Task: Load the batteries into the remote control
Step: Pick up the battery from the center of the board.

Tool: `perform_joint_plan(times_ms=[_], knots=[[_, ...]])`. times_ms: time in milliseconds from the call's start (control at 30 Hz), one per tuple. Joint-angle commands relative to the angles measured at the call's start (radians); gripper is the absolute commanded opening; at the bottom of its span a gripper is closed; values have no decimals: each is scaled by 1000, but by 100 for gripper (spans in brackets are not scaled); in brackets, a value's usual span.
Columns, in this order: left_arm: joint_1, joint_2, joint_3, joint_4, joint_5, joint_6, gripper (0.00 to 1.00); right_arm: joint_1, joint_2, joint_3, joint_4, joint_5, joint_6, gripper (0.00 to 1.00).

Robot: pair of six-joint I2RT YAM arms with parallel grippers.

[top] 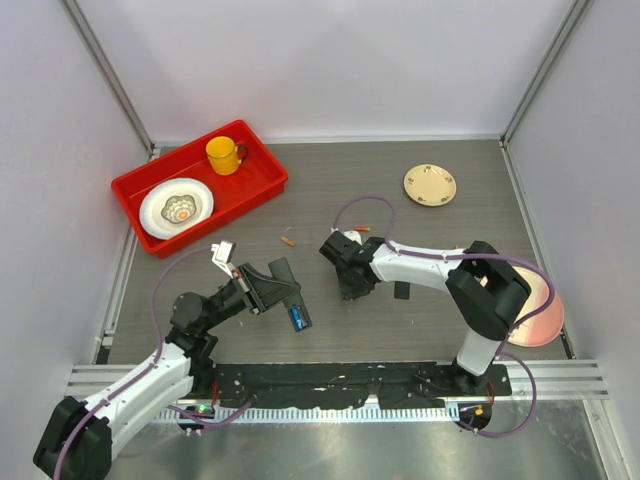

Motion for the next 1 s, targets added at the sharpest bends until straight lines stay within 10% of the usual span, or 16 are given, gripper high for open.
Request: perform_joint_plan(times_ms=[0,200,733,967], knots=[[-3,-3,5,36,-8,15,0,1,12,4,-51,-19,-21,21],[-3,4,10,36,-21,13,0,-4,-36,-10,-51,-1,-6,1],[-72,385,135,242,-153,58,0,45,-516,269,-430,-69,-46,1],[-89,548,191,345,-157,35,0,65,-515,326,-518,-339,-152,1]])
